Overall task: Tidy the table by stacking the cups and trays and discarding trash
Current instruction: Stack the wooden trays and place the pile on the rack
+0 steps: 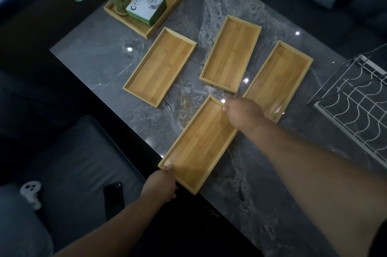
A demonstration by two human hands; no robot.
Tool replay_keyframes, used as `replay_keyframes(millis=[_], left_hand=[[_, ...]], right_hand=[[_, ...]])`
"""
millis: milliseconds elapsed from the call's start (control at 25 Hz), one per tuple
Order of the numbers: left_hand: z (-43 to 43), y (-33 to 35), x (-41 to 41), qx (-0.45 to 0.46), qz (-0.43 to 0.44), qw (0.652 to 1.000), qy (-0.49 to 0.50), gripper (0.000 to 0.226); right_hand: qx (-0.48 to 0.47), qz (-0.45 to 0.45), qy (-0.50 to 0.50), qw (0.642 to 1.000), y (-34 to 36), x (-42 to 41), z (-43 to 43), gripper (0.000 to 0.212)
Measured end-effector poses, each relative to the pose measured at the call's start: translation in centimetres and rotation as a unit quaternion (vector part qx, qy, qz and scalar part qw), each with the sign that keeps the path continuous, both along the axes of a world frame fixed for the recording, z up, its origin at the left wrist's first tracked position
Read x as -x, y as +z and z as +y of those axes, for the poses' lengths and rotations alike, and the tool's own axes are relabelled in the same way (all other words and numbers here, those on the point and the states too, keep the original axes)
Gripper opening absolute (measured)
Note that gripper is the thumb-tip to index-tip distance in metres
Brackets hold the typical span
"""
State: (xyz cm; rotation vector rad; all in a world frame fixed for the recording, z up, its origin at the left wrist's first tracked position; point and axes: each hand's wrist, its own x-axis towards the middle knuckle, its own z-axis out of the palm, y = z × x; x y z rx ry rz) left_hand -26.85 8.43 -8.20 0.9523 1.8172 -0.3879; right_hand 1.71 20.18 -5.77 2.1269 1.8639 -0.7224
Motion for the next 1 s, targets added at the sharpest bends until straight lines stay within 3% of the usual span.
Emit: replay_keyframes(millis=[80, 200, 320, 400, 520, 600, 760, 1000], left_hand=[[3.3, 0.1, -0.7, -0.093, 0.038, 0.987, -0.121, 0.045], [7.0, 0.5, -0.9, -0.174, 0.059, 0.974, -0.135, 0.044], [11.2, 0.2, -3.0, -0.211, 0.041, 0.949, -0.231, 0.038], [13.9, 0.2, -5.1, -0.248, 0.01, 0.927, -0.281, 0.036], [16.8, 0.0, -8.5, -0.265, -0.039, 0.895, -0.357, 0.033], [17.8, 0.1, -10.2, -0.26, -0.051, 0.879, -0.396, 0.033], [18.5, 0.1, -12.5, -0.259, -0.042, 0.852, -0.453, 0.041], [18.2, 0.8, -13.5, -0.254, -0.019, 0.855, -0.451, 0.044]], right_hand=[[0.006, -0.006, -0.099, 0.995, 0.4, -2.0, -1.4, 0.031], [0.018, -0.009, -0.183, 0.983, -0.1, -2.2, -5.4, 0.031], [0.051, 0.005, -0.303, 0.952, -0.4, -2.8, -10.0, 0.032], [0.083, 0.06, -0.389, 0.916, -0.8, -3.6, -12.8, 0.032], [0.08, 0.175, -0.534, 0.823, -0.7, -4.1, -16.0, 0.03], [0.07, 0.198, -0.582, 0.785, -0.4, -4.0, -17.3, 0.029], [0.059, 0.191, -0.6, 0.775, -0.7, -3.8, -19.0, 0.032], [0.077, 0.202, -0.575, 0.789, -0.7, -4.3, -19.7, 0.028]])
